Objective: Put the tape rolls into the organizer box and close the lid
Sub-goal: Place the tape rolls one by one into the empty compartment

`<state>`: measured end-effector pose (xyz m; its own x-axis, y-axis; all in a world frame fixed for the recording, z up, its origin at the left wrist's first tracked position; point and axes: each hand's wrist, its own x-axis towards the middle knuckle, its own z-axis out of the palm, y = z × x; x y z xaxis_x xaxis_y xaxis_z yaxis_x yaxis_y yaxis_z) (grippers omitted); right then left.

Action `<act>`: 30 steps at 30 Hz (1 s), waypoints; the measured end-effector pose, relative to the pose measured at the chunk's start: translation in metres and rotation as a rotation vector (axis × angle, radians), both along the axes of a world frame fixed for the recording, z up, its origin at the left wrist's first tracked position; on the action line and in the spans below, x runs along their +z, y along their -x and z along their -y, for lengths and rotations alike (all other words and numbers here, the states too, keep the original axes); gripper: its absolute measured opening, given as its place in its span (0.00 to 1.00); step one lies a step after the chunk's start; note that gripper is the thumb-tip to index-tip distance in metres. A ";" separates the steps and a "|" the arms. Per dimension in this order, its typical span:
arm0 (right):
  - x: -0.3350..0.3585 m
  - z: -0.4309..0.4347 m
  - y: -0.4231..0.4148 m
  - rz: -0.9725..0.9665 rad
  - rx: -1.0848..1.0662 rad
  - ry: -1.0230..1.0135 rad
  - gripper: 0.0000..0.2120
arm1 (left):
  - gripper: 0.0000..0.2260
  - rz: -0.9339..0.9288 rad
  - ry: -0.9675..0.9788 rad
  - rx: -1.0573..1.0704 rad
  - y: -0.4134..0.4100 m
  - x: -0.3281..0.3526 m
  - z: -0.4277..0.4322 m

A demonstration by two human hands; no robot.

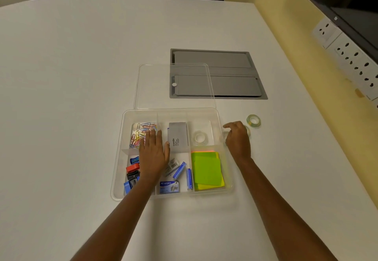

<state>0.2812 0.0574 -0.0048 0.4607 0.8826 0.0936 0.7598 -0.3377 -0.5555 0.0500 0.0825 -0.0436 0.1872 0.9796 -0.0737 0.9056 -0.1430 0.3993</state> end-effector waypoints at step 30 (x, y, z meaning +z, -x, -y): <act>0.001 -0.010 0.036 0.133 0.237 0.022 0.10 | 0.30 -0.016 0.011 -0.001 0.000 0.004 0.001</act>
<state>0.2456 0.0674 -0.0041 0.2256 0.9669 0.1191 0.8848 -0.1522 -0.4403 0.0503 0.0817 -0.0400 0.1867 0.9785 -0.0875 0.9117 -0.1394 0.3865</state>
